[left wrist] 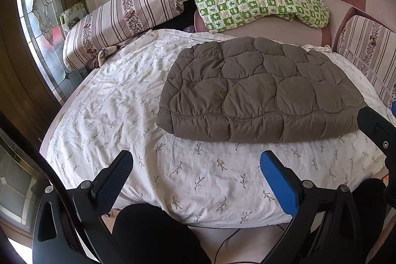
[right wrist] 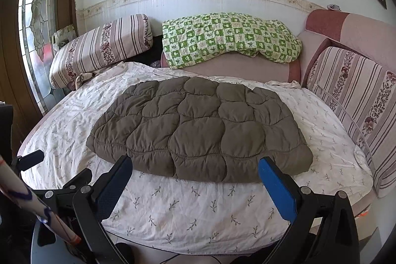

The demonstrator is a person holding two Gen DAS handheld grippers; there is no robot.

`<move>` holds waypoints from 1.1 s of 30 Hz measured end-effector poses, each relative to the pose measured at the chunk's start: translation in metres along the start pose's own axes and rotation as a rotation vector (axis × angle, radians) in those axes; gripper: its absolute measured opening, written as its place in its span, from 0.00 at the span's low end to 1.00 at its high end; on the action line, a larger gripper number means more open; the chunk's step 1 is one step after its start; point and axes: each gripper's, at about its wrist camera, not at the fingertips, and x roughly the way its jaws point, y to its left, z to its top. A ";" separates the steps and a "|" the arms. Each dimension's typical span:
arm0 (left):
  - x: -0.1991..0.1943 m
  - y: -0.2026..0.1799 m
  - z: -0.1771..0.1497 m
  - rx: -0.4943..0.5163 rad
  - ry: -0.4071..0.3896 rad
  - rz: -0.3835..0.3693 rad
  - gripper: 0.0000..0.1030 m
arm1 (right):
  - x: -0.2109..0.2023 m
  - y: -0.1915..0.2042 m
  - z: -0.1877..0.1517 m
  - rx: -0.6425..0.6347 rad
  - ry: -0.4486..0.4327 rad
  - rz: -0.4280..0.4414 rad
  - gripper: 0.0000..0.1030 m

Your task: Fold large clothes

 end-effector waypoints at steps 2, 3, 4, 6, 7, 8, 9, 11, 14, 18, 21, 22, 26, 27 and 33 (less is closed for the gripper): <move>0.001 0.000 0.000 0.001 0.000 -0.006 0.99 | 0.002 0.000 -0.001 0.001 0.003 0.002 1.00; 0.001 0.000 -0.001 0.002 0.000 -0.004 0.99 | 0.003 0.001 -0.001 0.000 0.005 0.002 1.00; 0.001 0.001 -0.001 0.003 -0.001 -0.004 0.99 | 0.003 0.001 -0.001 -0.001 0.006 0.001 1.00; 0.001 0.000 -0.001 0.003 0.000 -0.006 0.99 | 0.004 0.000 -0.002 0.000 0.006 0.002 1.00; 0.001 0.000 -0.001 0.002 0.000 -0.004 0.99 | 0.004 0.001 -0.002 -0.001 0.006 0.004 1.00; 0.001 0.000 -0.001 0.002 0.000 -0.006 0.99 | 0.004 0.001 -0.002 -0.002 0.006 0.002 1.00; 0.001 0.000 -0.001 0.002 0.000 -0.006 0.99 | 0.004 0.001 -0.002 -0.003 0.006 0.001 1.00; 0.001 -0.001 -0.001 0.003 -0.001 -0.003 0.99 | 0.004 0.001 -0.002 -0.001 0.008 0.003 1.00; 0.002 -0.001 -0.002 0.007 0.002 -0.005 0.99 | 0.004 0.002 -0.003 -0.002 0.011 0.002 1.00; 0.002 -0.001 -0.001 0.007 0.002 -0.005 0.99 | 0.004 0.002 -0.003 -0.003 0.013 0.002 1.00; 0.002 -0.002 -0.001 0.007 0.002 -0.004 0.99 | 0.004 0.002 -0.003 -0.002 0.014 0.000 1.00; 0.002 -0.002 -0.001 0.006 0.002 -0.005 0.99 | 0.004 0.002 -0.004 -0.002 0.014 0.000 1.00; 0.003 -0.002 -0.001 0.006 0.003 -0.005 0.99 | 0.004 0.002 -0.004 -0.003 0.014 0.001 1.00; 0.003 -0.002 -0.001 0.006 0.003 -0.004 0.99 | 0.004 0.002 -0.004 -0.003 0.014 0.001 1.00; 0.003 -0.001 -0.001 0.007 0.004 -0.005 0.99 | 0.005 0.002 -0.003 -0.005 0.015 -0.001 1.00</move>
